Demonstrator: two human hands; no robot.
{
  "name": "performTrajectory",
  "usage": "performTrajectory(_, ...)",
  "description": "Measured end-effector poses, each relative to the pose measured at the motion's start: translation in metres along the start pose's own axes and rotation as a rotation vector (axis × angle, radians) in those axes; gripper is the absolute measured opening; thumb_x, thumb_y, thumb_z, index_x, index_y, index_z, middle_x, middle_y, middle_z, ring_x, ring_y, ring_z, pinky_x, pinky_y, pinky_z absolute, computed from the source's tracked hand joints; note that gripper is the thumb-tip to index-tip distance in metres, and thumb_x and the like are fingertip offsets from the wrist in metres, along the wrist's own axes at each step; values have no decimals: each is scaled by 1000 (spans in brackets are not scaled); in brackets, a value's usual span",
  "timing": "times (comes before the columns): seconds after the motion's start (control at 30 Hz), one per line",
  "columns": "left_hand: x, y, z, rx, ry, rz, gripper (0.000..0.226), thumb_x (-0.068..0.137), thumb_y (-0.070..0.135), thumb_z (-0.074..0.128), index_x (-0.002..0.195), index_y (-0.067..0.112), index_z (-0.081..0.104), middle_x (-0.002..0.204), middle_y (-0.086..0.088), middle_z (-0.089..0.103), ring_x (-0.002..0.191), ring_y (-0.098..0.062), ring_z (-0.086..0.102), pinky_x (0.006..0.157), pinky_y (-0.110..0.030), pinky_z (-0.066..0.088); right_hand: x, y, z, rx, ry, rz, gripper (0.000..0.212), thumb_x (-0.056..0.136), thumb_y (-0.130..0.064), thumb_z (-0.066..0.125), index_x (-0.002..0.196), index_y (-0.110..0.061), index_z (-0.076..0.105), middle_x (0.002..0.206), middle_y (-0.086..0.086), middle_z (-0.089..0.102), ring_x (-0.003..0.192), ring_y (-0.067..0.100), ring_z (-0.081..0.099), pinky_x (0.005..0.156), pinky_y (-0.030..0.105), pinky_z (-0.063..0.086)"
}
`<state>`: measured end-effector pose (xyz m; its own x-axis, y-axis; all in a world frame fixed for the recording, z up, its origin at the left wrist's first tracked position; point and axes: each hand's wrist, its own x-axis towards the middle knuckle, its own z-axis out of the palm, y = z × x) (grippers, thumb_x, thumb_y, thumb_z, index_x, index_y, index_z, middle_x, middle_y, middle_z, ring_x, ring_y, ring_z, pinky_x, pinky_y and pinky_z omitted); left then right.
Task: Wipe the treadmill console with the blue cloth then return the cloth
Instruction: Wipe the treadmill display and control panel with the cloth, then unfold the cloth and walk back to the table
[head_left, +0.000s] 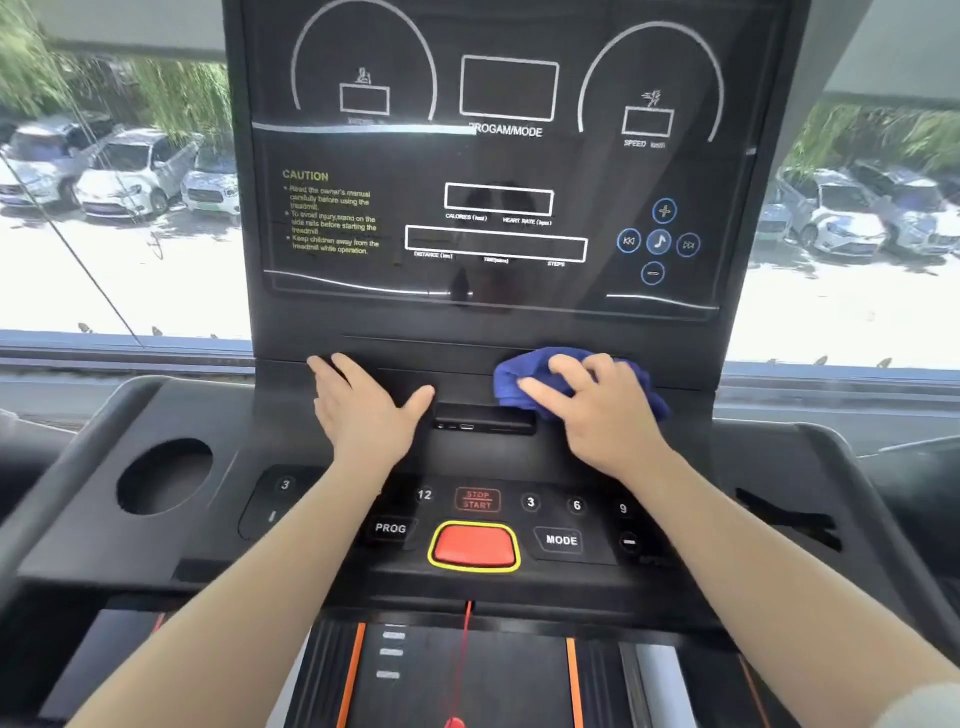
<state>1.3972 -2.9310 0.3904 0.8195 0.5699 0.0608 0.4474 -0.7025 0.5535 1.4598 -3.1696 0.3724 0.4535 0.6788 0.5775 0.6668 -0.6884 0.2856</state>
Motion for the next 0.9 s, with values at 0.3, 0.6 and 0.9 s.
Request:
performTrajectory(0.3,-4,-7,-2,-290,-55,-28,90,87,42,57,146,3,0,154,-11,-15,143,-24,-2,116,-36,7,-52,55,-43,109,-81,463,40,69,-12,49,106,-18,64,93,6,47,69,32,51,53,30,40)
performTrajectory(0.6,-97,-20,-54,-701,-67,76,29,94,20,48,123,20,51,115,6,57,104,-11,57,85,-17,44,18,-56,-89,1217,-433,448,40,78,-1,54,100,-34,60,92,-13,60,78,3,54,73,17,40)
performTrajectory(0.9,-246,-138,-168,-1031,157,-95,28,92,30,47,116,17,50,103,-10,65,89,-19,64,84,-34,52,66,-270,-158,1537,-617,-268,42,72,-14,67,108,-33,53,101,-33,56,101,-1,54,90,14,40)
